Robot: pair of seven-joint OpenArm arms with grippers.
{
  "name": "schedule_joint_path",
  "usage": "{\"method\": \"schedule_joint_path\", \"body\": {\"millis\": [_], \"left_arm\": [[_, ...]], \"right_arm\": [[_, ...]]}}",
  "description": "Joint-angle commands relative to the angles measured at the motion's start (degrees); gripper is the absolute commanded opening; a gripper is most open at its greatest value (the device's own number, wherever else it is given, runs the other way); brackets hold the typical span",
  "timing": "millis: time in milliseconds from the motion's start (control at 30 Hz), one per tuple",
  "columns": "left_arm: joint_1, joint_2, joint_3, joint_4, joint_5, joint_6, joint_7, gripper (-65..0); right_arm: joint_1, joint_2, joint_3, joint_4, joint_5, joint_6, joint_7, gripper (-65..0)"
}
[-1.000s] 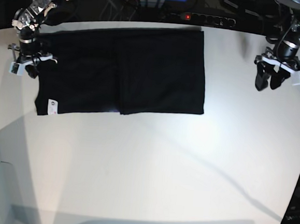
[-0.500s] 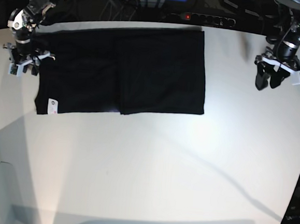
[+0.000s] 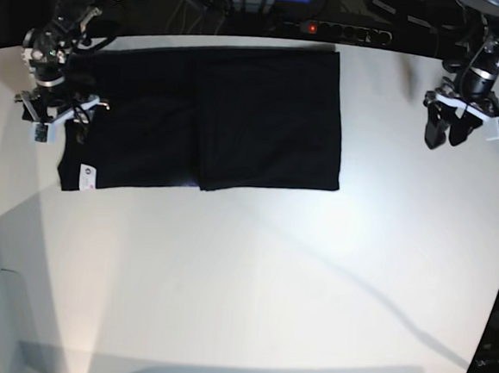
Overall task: Fold the T-shirt properly
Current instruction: 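Grasp the shirt's end near the right gripper with both grippers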
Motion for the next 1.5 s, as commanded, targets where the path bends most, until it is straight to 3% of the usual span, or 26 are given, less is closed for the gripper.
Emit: {"method": "schedule_joint_path", "body": {"millis": [0,233,567,667,833,867,1167,1367,1467], "left_arm": [[0.36,-0.74,-0.4,0.9,-0.84,-0.32,-1.18,-31.1],[0.27,-0.74,-0.4,0.9,-0.84,-0.32,-1.18,-31.1],[0.0,-0.74,-0.49,0.9,-0.84,-0.32,-1.18,-31.1],[0.0,-0.74,-0.49,0.9,-0.84,-0.32,-1.18,-31.1],[-0.08,-0.74,-0.49,0.9,-0.84,-0.32,-1.18,-31.1],[-0.08,-0.74,-0.49,0.9,-0.84,-0.32,-1.18,-31.1],[-0.08,-0.65,2.94,0.81,-0.84,-0.32,-1.18,-31.1],[-0.08,-0.65,3.21,0.81,-0.84,-0.32,-1.18,-31.1],[-0.08,-0.65,4.7,0.1,-0.84,-0.32,-1.18,-31.1]], "right_arm": [[0.25,0.47,0.22,0.72,0.87,0.82,1.13,-22.8],[0.69,-0.23,0.22,-0.78,0.87,0.82,-4.85,-22.7],[-1.16,-0.32,0.13,-8.69,0.78,0.82,-4.59,-24.0],[-1.51,-0.41,-0.57,-9.04,0.78,0.82,-4.59,-32.1],[-3.0,-0.23,-3.91,-8.69,0.78,0.82,-4.59,-61.7],[-3.0,-0.23,-3.83,-8.69,0.69,0.82,-4.59,-65.0],[-3.62,-0.76,-3.21,-1.31,0.87,0.82,-4.59,-65.0],[-5.73,-4.63,-3.3,11.62,2.54,0.82,-5.03,-65.0],[-6.61,-4.79,-3.74,16.19,2.54,0.82,-5.03,-65.0]]}}
